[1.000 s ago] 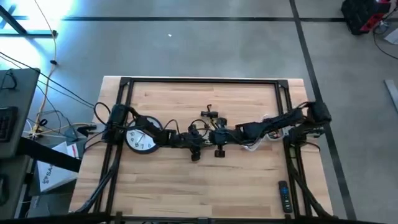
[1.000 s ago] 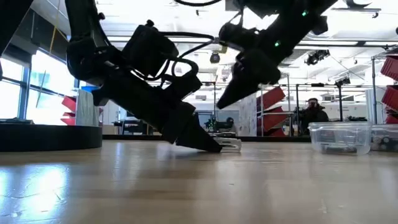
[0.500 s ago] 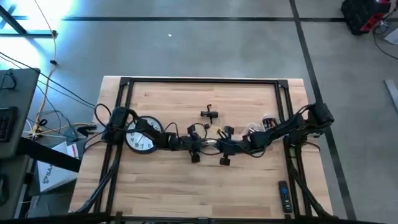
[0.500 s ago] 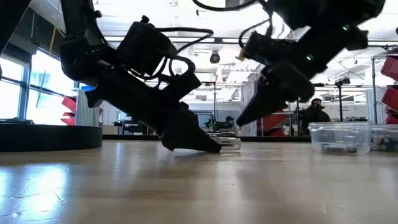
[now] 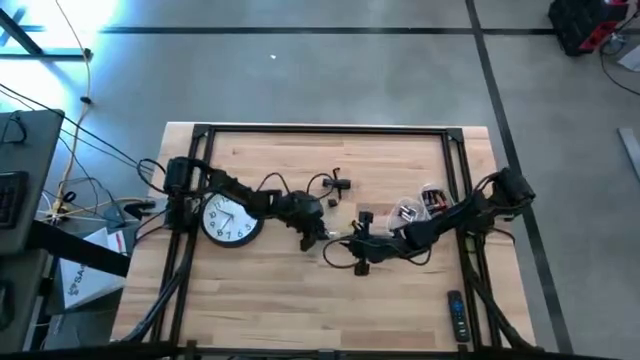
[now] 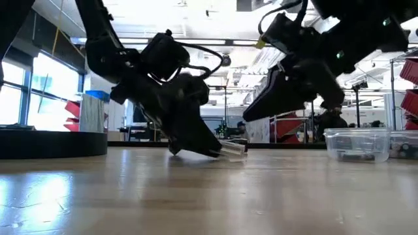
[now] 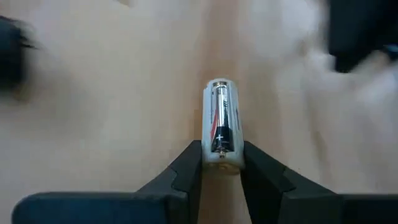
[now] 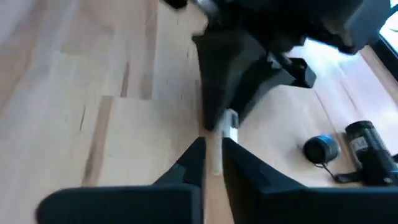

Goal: Insert battery
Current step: Insert the silver battery into the white battery case

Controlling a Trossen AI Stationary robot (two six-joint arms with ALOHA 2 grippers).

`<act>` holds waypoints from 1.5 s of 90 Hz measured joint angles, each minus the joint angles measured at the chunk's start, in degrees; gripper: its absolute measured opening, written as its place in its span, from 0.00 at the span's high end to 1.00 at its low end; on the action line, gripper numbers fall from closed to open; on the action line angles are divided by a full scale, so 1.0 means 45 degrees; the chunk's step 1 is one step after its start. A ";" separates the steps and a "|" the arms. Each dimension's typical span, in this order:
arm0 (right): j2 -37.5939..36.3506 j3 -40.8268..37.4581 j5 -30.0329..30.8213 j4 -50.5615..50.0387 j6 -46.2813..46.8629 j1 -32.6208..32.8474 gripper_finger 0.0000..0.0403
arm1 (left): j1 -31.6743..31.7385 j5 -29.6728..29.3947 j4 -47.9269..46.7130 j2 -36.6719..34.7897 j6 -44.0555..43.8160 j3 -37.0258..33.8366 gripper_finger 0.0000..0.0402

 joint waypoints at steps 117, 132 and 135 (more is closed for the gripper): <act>0.1633 0.0005 0.0734 0.3271 -0.0857 -0.0437 0.72 | 0.1378 0.4557 0.2175 0.0044 -0.3961 -0.0015 0.83; 0.1633 0.0005 0.0724 0.3234 -0.0706 -0.0437 0.78 | 0.1378 0.4532 0.2208 0.0044 -0.3832 -0.0015 0.83; 0.1633 0.0005 0.0720 0.3211 -0.0706 -0.0437 0.79 | 0.1373 0.4516 0.2234 0.0048 -0.3729 -0.0015 0.83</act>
